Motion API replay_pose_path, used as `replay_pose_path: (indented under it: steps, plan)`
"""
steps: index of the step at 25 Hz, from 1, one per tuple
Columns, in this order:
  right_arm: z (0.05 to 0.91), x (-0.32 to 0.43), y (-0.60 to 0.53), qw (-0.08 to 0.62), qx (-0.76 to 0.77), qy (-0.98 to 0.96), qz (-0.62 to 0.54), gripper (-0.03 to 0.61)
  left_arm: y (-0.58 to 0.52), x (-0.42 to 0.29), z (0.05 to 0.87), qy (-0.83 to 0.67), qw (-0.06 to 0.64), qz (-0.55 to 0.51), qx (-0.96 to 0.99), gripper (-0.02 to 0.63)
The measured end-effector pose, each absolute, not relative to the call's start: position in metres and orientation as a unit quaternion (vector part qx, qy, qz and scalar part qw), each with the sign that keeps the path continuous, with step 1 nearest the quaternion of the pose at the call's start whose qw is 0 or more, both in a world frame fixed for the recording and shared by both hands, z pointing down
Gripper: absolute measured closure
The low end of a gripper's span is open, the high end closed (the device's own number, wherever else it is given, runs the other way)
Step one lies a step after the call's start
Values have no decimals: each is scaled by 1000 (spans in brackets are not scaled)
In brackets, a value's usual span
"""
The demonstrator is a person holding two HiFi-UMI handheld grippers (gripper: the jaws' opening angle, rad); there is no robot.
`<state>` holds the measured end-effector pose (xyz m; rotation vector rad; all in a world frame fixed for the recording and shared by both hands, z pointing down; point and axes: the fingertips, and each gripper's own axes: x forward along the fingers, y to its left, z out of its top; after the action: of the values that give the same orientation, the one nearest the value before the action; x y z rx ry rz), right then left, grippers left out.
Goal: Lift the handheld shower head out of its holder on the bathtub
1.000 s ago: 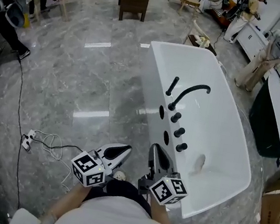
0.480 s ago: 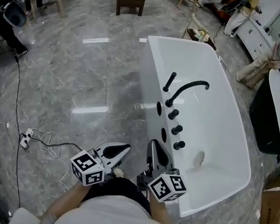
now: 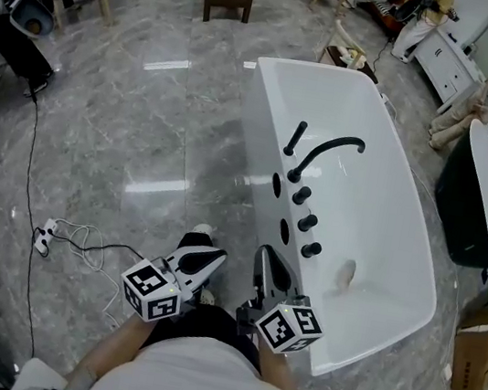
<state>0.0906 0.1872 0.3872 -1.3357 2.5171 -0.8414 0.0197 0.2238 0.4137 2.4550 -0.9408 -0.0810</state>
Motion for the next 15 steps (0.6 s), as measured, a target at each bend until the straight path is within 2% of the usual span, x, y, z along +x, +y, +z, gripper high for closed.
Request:
replay_pose_path:
  steps: [15]
  plan:
    - [391,95,139,84,-468,836,-272,558,178,16,420,-340,260,-31,903,601]
